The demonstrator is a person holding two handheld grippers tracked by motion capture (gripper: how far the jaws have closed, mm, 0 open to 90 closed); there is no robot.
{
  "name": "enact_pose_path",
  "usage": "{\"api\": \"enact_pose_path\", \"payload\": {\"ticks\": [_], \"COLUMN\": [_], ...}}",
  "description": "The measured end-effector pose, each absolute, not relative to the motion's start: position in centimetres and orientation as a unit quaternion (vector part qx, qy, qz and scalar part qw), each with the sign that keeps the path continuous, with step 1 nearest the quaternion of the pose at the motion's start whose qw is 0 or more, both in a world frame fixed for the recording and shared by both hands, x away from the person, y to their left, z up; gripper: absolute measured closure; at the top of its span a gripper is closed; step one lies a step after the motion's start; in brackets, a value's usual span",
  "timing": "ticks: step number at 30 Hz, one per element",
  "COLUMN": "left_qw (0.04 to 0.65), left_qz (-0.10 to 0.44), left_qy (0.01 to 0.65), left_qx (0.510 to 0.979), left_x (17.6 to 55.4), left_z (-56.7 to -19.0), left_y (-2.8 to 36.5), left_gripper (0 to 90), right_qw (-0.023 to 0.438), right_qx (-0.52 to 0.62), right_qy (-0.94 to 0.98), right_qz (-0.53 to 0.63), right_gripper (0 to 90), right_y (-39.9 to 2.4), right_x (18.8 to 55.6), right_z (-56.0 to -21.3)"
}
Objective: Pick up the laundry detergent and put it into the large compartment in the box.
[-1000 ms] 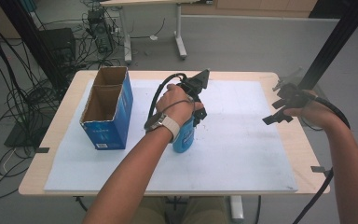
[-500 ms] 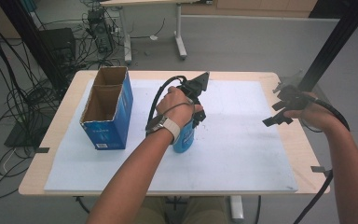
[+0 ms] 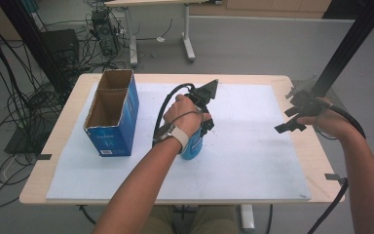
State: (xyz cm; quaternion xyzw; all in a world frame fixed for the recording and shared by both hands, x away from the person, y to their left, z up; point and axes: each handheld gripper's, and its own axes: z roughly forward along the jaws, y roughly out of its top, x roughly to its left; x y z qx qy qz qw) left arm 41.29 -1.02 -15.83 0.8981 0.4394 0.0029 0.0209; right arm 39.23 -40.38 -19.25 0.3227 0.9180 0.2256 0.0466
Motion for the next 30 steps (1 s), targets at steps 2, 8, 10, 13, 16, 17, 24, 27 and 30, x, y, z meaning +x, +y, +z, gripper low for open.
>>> {"api": "enact_pose_path", "payload": {"ticks": [2,8,10,13,16,17,24,27,30], "left_qw": [0.02,0.02,0.022,0.021,0.02,0.021,0.017,0.014,0.007], "left_qz": [0.004,0.001,0.003,0.003,0.006,0.006,0.008,0.01,0.008], "left_qy": [0.439,0.439,0.439,0.438,0.437,0.438,0.434,0.433,0.433], "left_qx": [0.898,0.898,0.898,0.899,0.899,0.899,0.901,0.901,0.901], "left_x": [41.29,41.41,41.34,41.39,41.28,41.26,41.28,41.27,41.43], "left_z": [-15.83,-16.1,-16.13,-16.12,-16.12,-16.11,-16.15,-16.15,-16.15], "left_y": [-1.04,-0.92,-0.94,-0.97,-1.04,-1.04,-1.34,-1.49,-1.64], "left_gripper": [16.8,18.9,19.9,20.2,20.8,21.1,28.3,28.8,28.9], "right_qw": [0.046,0.046,0.046,0.046,0.047,0.047,0.049,0.049,0.049], "right_qx": [0.322,0.322,0.321,0.321,0.32,0.32,0.319,0.319,0.319], "right_qy": [0.918,0.918,0.918,0.918,0.918,0.918,0.919,0.919,0.919], "right_qz": [0.226,0.226,0.226,0.227,0.228,0.228,0.228,0.228,0.228], "right_gripper": [9.6,9.6,9.6,9.6,9.6,9.6,9.6,9.6,9.6], "right_y": [-40.34,-40.27,-40.25,-40.23,-40.25,-40.23,-40.12,-40.09,-40.02], "right_x": [39.26,39.32,39.32,39.34,39.33,39.32,39.25,39.26,39.28], "right_z": [-19.32,-19.38,-19.34,-19.29,-19.3,-19.3,-19.22,-19.23,-19.21]}}
